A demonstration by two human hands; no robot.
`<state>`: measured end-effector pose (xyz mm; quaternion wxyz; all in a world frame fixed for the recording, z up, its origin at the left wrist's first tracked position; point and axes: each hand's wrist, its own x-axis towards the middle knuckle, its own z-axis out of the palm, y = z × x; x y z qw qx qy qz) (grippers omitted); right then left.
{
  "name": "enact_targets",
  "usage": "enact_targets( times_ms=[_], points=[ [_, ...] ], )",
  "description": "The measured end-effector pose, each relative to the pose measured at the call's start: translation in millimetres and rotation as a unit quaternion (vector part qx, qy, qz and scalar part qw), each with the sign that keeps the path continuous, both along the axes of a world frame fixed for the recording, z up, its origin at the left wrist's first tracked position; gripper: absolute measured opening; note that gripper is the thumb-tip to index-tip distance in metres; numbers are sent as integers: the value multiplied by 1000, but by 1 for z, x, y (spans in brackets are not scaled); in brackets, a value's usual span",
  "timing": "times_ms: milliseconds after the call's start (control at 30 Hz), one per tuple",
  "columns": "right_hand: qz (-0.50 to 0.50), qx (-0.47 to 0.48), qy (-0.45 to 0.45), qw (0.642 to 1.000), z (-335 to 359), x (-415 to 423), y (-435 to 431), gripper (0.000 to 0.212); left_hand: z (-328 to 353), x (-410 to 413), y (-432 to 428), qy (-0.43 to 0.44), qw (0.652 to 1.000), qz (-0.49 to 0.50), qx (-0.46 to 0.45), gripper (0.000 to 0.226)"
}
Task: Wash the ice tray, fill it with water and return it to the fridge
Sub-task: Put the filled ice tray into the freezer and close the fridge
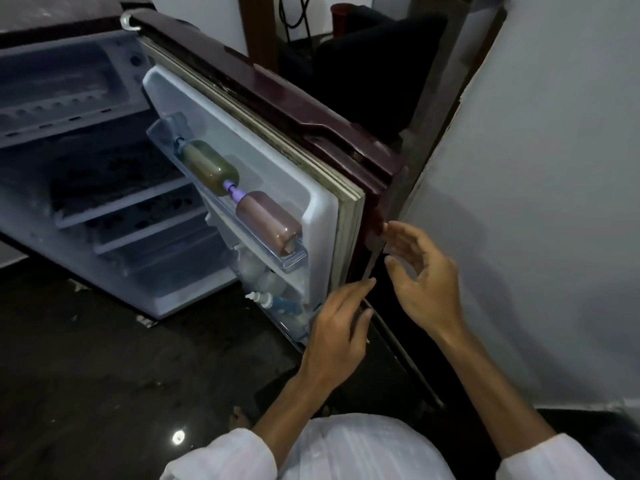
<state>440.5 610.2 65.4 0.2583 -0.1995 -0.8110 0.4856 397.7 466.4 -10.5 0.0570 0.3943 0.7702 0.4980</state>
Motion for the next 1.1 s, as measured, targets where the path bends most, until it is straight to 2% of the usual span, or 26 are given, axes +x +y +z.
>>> enact_targets(
  times_ms=[167, 333, 500, 700, 1100],
  points=[
    [81, -48, -9, 996, 5, 4, -9, 39, -4, 14, -4, -59, 998, 7, -1, 54],
    [33, -2, 13, 999, 12, -17, -12, 38, -4, 19, -17, -64, 996, 56, 9, 60],
    [187, 21, -51, 981, 16, -47, -20, 49, -8, 23, -34, -63, 988, 142, 10, 58],
    [263, 4, -33, 964, 18, -65, -43, 39, -6, 22, -55, -59, 959, 277, 7, 49],
    [361, -44, -40, 931, 11, -105, -131, 43, -8, -11, -120, -64, 903, 423, 48, 42]
  ],
)
